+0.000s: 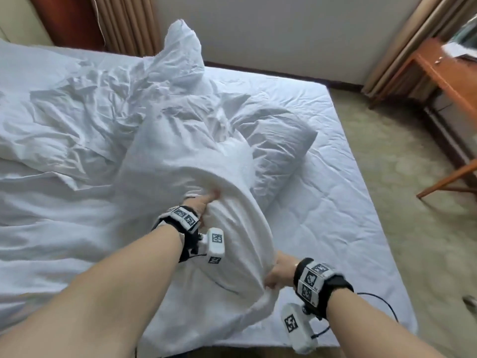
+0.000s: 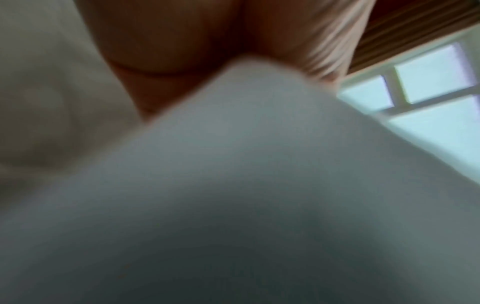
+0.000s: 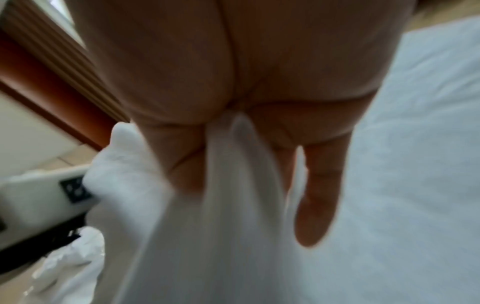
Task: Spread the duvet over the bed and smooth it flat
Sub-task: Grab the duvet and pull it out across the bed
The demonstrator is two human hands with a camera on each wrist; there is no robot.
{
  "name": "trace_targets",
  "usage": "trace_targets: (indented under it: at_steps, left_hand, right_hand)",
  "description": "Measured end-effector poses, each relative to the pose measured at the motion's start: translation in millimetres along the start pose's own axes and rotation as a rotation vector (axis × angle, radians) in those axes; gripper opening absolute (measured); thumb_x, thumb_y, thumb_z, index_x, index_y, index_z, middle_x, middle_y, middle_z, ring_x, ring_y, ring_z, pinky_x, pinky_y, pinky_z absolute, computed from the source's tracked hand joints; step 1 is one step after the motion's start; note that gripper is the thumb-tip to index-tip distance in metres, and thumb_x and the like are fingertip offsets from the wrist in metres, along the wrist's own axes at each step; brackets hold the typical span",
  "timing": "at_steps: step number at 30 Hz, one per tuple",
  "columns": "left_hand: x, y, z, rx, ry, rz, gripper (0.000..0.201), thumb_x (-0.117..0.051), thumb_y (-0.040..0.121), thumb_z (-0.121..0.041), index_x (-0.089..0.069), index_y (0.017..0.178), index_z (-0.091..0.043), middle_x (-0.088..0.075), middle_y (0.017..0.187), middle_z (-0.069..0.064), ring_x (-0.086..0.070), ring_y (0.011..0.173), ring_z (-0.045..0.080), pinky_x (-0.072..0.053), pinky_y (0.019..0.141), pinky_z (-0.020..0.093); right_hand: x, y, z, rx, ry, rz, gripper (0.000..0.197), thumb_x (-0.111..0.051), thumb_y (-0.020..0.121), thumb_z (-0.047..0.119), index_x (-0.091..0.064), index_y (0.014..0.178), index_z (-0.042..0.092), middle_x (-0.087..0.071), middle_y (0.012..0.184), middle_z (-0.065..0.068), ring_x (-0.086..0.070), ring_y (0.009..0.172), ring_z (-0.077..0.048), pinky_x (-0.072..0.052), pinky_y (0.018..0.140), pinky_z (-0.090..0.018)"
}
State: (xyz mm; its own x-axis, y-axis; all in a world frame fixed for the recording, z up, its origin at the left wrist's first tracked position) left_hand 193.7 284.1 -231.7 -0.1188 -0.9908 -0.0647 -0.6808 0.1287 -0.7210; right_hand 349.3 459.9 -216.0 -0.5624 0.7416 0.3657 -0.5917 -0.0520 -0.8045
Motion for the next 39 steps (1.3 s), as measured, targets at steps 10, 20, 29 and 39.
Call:
trace_targets:
  at_steps: [10,20,29,39]
  left_hand:
    - [-227,-118,70,-0.173,1.055,0.523,0.047,-0.063,0.088,-0.034,-0.057,0.130,-0.016,-0.058,0.134,0.008,-0.053,0.123,0.020,-0.038,0.104,0.028]
    - [-122,-18,39,-0.139,0.875,0.076,0.050,-0.058,0.076,-0.053,-0.072,0.108,-0.017,-0.070,0.116,0.010,-0.062,0.112,0.026,-0.049,0.100,0.038]
    - [-277,-47,30,0.039,0.235,0.035,0.067,-0.076,0.071,-0.043,-0.059,0.125,-0.006,-0.060,0.124,0.002,-0.058,0.118,0.029,-0.048,0.102,0.043]
    - [-623,-231,171,-0.404,1.111,0.668,0.050,-0.062,0.088,-0.020,-0.048,0.133,-0.004,-0.058,0.127,0.016,-0.055,0.119,0.031,-0.043,0.101,0.036]
  right_hand:
    - [137,-10,-25,0.093,0.186,-0.176,0.116,-0.085,0.052,0.028,-0.015,0.144,0.032,-0.048,0.133,-0.007,-0.051,0.119,-0.030,-0.048,0.095,-0.045]
    - [155,18,-22,0.081,-0.018,-0.406,0.033,-0.046,0.078,0.002,-0.071,0.099,0.010,-0.071,0.098,-0.009,-0.066,0.095,-0.028,-0.052,0.077,-0.027]
    - [211,-65,-159,0.155,0.318,-0.369,0.040,-0.041,0.068,-0.013,-0.062,0.052,0.017,-0.057,0.053,0.007,-0.053,0.060,-0.015,-0.043,0.056,-0.022]
    - [278,-162,-395,-0.058,0.412,-0.267,0.068,-0.083,0.054,0.025,-0.054,0.115,0.016,-0.065,0.103,-0.007,-0.062,0.094,-0.025,-0.057,0.072,-0.037]
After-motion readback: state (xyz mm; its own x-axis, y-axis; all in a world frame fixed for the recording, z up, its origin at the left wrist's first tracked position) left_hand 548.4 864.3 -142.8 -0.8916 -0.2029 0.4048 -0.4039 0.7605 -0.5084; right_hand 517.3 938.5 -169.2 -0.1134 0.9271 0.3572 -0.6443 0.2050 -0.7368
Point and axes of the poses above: each hand's wrist, its own y-axis towards the middle knuckle, its own x-axis out of the back of the hand, z = x × y, the point moved 10 cm from there along y, towards the middle knuckle
